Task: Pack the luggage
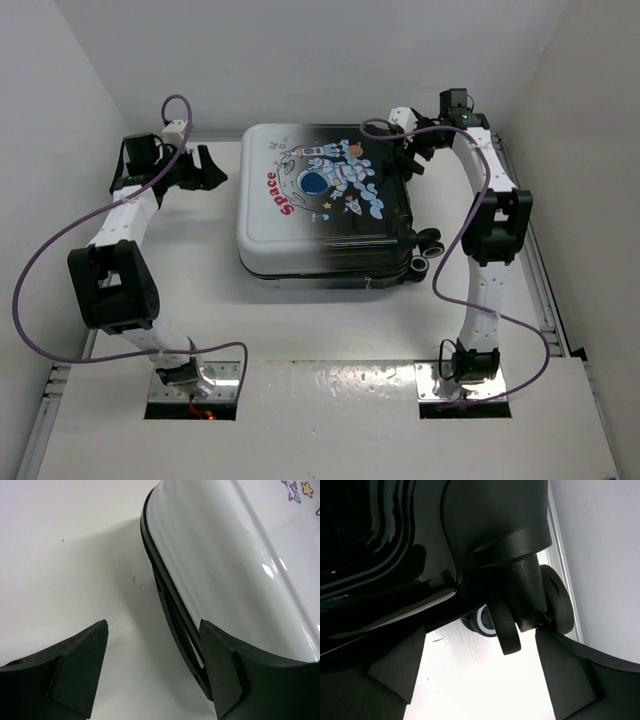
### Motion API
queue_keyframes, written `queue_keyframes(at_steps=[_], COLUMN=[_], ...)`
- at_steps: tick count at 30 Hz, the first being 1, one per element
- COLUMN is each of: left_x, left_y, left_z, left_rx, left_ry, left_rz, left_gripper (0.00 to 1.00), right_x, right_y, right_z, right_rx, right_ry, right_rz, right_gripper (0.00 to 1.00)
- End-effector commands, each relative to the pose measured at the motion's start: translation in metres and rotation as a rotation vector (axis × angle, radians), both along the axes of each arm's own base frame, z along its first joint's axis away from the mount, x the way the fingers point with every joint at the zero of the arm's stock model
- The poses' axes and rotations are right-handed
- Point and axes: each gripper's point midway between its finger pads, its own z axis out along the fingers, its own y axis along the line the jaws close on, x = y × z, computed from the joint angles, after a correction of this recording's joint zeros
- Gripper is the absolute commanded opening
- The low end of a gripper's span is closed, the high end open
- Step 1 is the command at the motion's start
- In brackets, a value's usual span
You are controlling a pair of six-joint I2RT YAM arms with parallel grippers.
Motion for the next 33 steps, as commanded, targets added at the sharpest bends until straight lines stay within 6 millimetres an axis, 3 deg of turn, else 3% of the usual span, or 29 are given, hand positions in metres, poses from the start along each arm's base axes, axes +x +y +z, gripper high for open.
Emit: queue_keyframes(at_steps=[1,6,7,8,9,11,13,18,22,23,24,27,30,33], left_x=[0.006,0.002,0.003,0.003,0.003,0.002,0.003,0.006,0.007,0.007,0.007,0.006,0.002,0.001], left_y=[0.007,0.009,0.009,0.009,0.010,0.010,0.012,0.015,0.016,0.016,0.016,0.018,0.018,0.018], left_z=[0.016,0.013,0.015,0.015,0.014,0.010,0.010,0.013,0.012,0.012,0.012,0.008,0.003,0.000], left_rx=[0.008,0.017,0.019,0.019,0.024,0.022,0.027,0.025,0.029,0.029,0.029,0.033,0.036,0.034], left_ry=[-0.047,-0.045,-0.054,-0.054,-0.053,-0.044,-0.043,-0.052,-0.051,-0.051,-0.051,-0.041,-0.031,-0.022], left_rz=[0.021,0.036,0.037,0.037,0.044,0.044,0.054,0.079,0.087,0.087,0.087,0.096,0.104,0.104], left_gripper=[0.79,0.79,0.79,0.79,0.79,0.79,0.79,0.79,0.79,0.79,0.79,0.79,0.79,0.79], right_x=[0.032,0.050,0.052,0.046,0.060,0.061,0.067,0.054,0.032,0.033,0.026,0.018,0.012,0.011], right_y=[0.022,0.024,0.025,0.029,0.026,0.024,0.023,0.037,0.055,0.060,0.061,0.071,0.075,0.081], right_z=[0.013,0.019,0.015,-0.003,0.016,0.007,0.014,0.012,0.003,0.017,0.012,0.028,0.031,0.033], right_rx=[-0.020,-0.040,-0.049,-0.069,-0.095,-0.104,-0.103,-0.071,-0.051,-0.041,-0.018,0.036,0.084,0.114], right_ry=[-0.173,-0.263,-0.270,-0.255,-0.357,-0.396,-0.467,-0.498,-0.525,-0.584,-0.575,-0.594,-0.588,-0.596], right_rz=[0.067,0.066,0.071,0.093,0.069,0.056,0.070,0.219,0.330,0.342,0.339,0.370,0.404,0.447], right_gripper=[0.92,0.96,0.96,0.97,0.99,0.99,0.99,0.90,0.91,0.91,0.91,0.88,0.85,0.76])
